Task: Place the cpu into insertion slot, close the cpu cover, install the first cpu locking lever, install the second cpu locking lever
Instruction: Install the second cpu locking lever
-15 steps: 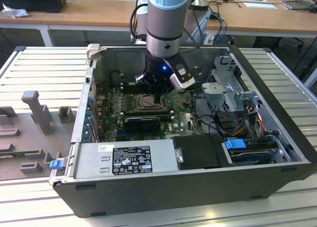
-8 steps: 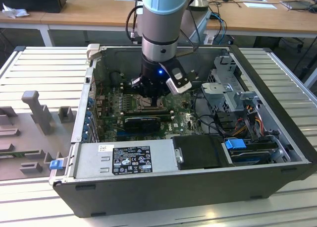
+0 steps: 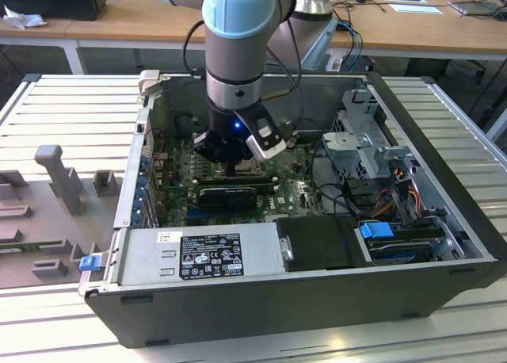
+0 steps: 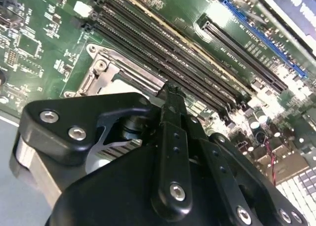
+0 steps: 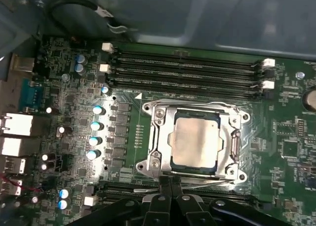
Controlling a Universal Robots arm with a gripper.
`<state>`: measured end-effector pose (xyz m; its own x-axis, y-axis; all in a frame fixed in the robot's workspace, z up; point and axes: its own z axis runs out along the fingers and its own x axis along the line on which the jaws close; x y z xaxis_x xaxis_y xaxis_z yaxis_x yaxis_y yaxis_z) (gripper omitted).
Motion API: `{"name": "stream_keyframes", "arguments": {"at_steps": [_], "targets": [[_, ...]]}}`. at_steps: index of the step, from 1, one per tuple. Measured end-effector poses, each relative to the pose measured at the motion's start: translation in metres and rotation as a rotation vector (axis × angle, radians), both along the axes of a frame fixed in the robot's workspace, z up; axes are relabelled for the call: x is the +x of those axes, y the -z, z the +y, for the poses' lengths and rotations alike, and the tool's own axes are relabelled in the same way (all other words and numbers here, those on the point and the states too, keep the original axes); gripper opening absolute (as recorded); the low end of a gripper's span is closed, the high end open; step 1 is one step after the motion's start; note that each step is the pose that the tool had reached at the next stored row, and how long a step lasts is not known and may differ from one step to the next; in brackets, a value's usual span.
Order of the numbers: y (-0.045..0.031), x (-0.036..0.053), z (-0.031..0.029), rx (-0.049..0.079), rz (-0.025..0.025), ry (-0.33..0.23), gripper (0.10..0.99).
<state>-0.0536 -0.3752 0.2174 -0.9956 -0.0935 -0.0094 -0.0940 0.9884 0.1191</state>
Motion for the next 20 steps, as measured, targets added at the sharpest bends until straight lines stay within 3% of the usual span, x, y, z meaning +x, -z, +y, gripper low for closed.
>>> {"name": "stream_keyframes", "arguments": {"at_steps": [4,8,11,12,13,14,15,16,20], "targets": [[0.0004,-0.0044,-0.0068,0.03,-0.0003,-0.002,0.106],[0.0011,-0.0106,-0.0133,0.09,-0.0013,-0.009,0.106],[0.0013,-0.014,-0.0178,0.108,-0.0017,-0.009,0.106],[0.0015,-0.0158,-0.0214,0.12,-0.0019,-0.009,0.106],[0.0027,-0.0168,-0.0266,0.143,-0.0022,-0.009,0.106],[0.0061,-0.0169,-0.0267,0.156,-0.0024,-0.009,0.106],[0.0098,-0.0171,-0.027,0.161,-0.0022,-0.009,0.106],[0.0126,-0.0184,-0.0269,0.176,-0.0022,-0.009,0.106],[0.0196,-0.0189,-0.0269,0.203,-0.0024,-0.009,0.106]]}}
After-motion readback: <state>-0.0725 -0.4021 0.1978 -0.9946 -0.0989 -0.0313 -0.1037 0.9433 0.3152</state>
